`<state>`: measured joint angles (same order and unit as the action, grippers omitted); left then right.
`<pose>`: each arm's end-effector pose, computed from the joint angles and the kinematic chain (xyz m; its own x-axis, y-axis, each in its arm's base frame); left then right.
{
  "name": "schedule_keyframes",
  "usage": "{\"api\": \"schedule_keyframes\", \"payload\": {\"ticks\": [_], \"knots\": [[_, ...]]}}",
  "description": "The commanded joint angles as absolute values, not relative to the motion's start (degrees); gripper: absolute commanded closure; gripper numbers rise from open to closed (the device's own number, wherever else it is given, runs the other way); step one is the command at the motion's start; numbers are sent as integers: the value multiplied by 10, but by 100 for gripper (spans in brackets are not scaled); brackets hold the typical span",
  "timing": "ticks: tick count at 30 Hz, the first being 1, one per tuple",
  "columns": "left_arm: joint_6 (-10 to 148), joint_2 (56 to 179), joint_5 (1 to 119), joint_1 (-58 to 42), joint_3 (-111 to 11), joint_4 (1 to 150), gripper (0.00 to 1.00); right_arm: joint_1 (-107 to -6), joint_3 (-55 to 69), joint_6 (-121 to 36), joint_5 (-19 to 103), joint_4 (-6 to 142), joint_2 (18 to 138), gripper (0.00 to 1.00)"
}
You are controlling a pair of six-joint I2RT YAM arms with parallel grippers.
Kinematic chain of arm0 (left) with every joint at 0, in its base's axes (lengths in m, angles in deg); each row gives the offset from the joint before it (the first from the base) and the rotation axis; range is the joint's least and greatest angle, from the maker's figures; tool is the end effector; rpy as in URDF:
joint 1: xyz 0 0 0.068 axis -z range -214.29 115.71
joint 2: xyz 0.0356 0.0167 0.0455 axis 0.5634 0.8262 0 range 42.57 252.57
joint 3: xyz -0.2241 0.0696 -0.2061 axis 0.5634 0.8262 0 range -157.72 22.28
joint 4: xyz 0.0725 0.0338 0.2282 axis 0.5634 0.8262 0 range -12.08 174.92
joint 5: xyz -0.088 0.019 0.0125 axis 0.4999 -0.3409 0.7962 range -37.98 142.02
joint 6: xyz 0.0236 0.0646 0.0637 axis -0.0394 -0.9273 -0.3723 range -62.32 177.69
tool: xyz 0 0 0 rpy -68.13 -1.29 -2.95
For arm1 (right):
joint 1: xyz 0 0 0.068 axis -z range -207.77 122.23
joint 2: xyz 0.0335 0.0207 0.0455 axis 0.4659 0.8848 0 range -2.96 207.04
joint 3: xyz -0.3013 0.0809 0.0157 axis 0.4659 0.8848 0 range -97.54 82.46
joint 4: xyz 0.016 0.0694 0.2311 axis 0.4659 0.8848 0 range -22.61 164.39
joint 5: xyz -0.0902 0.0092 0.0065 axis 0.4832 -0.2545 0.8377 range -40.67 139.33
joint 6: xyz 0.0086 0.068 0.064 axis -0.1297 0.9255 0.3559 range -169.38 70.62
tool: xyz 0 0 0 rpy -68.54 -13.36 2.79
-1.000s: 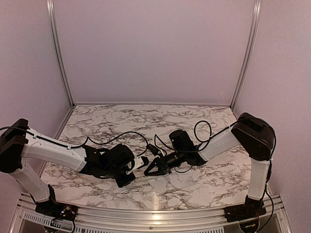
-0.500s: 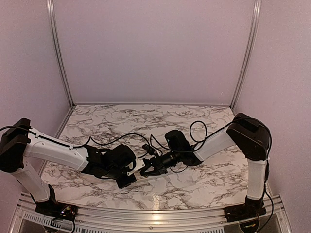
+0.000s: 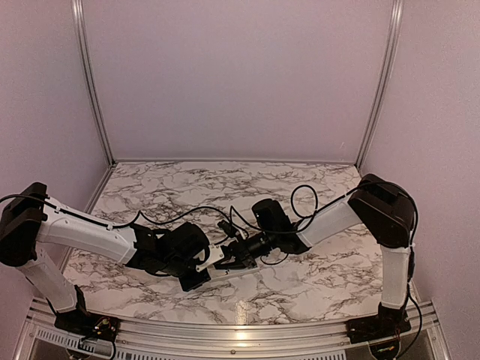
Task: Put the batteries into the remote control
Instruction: Place the battery cover on the remote control without the battery cover, then adjust the remote control at the center of the board.
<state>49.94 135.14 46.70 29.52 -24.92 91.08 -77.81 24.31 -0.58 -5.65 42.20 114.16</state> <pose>0.1466 -0.2803 0.1658 -0.2555 0.8235 -0.5066 0.9149 0.3753 0.1487 0.2214 0.3723 0.1557 -0.8951 -0.3959 -0.2051 -0.3092 0.2197 0.9253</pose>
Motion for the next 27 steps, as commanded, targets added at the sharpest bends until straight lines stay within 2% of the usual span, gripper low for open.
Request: {"api": "schedule_keyframes", "payload": {"ticks": [1,8,19,27], "knots": [[495,1344,477,293,-255,915,70,-787,221,-30,-41,454,1158,94],[502,1332,467,293,-253,912,64,-797,203,-65,-26,504,1164,95],[508,1293,463,293,-240,894,62,-796,202,-77,2,534,1179,96],[646,1200,434,253,-197,870,61,-797,211,-69,7,528,1178,97]]}}
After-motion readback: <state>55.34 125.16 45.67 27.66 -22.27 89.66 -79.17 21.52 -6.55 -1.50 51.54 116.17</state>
